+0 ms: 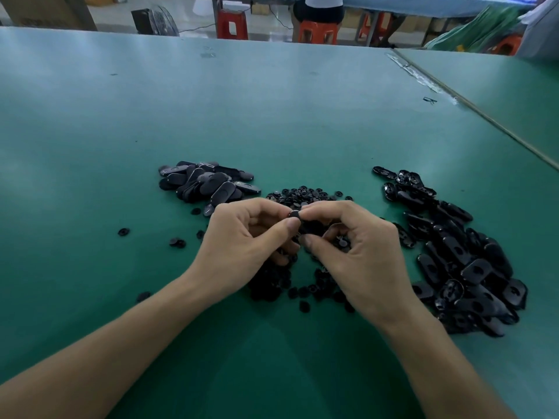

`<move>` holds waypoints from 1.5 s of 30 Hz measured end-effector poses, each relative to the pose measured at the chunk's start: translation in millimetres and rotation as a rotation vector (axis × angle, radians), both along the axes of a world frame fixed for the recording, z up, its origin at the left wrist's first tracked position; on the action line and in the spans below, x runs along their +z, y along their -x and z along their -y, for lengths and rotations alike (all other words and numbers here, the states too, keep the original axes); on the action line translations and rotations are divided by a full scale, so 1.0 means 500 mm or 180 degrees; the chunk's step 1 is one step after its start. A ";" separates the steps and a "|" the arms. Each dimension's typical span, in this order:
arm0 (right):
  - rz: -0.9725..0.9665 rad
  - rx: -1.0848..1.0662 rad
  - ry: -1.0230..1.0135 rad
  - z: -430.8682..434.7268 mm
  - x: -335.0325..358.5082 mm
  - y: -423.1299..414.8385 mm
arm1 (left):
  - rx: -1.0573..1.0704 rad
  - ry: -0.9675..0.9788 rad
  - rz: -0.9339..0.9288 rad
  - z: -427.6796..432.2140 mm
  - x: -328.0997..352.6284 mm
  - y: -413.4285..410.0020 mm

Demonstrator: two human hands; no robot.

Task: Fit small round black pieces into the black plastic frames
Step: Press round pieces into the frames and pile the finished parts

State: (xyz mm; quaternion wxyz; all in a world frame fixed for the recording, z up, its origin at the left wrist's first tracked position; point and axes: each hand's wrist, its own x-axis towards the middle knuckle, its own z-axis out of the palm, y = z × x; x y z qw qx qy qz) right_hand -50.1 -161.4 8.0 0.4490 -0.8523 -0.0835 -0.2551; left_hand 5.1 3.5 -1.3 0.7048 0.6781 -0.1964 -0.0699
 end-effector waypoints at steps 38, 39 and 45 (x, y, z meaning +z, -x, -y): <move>-0.0898 -0.1012 0.0837 -0.010 -0.013 0.002 | 0.0159 0.0038 -0.0002 -0.002 -0.002 -0.010; -0.0953 -0.1029 0.0912 -0.010 -0.013 0.002 | 0.0151 0.0016 0.0008 -0.001 -0.002 -0.010; -0.1075 -0.1045 0.1048 -0.010 -0.012 0.005 | 0.0154 -0.0052 0.0031 0.000 -0.003 -0.010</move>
